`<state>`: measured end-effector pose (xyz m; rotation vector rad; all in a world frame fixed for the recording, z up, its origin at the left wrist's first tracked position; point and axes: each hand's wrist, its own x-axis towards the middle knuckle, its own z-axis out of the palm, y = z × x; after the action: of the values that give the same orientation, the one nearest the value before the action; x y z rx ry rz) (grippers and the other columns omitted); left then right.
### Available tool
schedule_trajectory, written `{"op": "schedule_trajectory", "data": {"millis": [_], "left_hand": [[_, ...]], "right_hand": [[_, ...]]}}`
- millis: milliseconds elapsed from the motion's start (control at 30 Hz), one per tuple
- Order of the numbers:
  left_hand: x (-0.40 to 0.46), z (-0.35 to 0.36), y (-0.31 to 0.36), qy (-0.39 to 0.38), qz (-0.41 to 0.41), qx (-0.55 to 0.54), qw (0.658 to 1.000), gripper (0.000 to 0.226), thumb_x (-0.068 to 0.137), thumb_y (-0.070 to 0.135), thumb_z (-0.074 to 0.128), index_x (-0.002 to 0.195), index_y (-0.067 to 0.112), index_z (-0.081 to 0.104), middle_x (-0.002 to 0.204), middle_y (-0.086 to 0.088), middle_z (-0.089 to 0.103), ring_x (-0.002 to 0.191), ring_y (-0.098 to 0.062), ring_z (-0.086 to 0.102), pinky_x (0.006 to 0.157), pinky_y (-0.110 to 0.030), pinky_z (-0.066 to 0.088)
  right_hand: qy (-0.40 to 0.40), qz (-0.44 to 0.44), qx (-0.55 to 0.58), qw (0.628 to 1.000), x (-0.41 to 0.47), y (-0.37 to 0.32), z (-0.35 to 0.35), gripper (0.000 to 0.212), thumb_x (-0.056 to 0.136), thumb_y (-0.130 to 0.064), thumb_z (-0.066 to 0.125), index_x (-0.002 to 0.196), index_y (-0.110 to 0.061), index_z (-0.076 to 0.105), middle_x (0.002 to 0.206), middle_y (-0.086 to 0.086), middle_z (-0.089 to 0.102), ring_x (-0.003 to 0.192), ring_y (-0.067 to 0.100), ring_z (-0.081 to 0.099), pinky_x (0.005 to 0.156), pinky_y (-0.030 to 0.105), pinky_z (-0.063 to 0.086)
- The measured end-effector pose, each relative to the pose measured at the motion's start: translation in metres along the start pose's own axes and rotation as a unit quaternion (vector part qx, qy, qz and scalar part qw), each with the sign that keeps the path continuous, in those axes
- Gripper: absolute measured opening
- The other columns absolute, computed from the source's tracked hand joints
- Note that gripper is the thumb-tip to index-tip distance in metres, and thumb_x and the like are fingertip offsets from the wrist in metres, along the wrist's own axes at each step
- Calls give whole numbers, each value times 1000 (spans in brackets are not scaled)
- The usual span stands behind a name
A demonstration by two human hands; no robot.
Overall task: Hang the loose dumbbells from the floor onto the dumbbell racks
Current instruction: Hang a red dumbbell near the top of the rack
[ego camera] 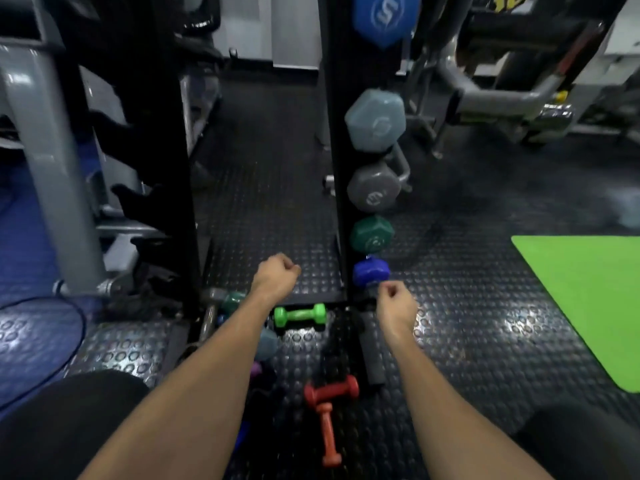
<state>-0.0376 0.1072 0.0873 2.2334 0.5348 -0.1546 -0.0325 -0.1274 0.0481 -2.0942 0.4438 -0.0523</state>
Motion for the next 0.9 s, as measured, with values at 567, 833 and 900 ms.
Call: {"op": "schedule_trajectory", "data": {"millis": [567, 833, 900], "left_hand": [[3, 174, -152, -236, -135, 115, 955, 35, 98, 25, 61, 123, 3, 72, 126, -17, 71, 119, -30, 67, 99, -34, 53], [-11, 209, -165, -277, -189, 98, 937, 39, 80, 18, 86, 114, 5, 72, 97, -12, 74, 70, -15, 62, 52, -19, 48], [-14, 218, -168, -266, -194, 94, 939, 39, 77, 16, 87, 112, 10, 71, 107, -11, 76, 78, -16, 65, 61, -24, 52]], "right_hand": [[-455, -179, -444, 751, -15, 178, 117, 42, 88, -39, 53, 128, -31, 63, 129, 4, 64, 120, 32, 56, 103, 41, 44], [-423, -199, -508, 723, -4, 197, 133, 38, 89, -36, 65, 125, -23, 65, 135, 5, 53, 129, 32, 43, 102, 46, 44], [-426, -197, -491, 734, -1, 201, 133, 33, 90, -37, 66, 121, -25, 66, 132, 2, 56, 128, 30, 44, 100, 46, 48]]}}
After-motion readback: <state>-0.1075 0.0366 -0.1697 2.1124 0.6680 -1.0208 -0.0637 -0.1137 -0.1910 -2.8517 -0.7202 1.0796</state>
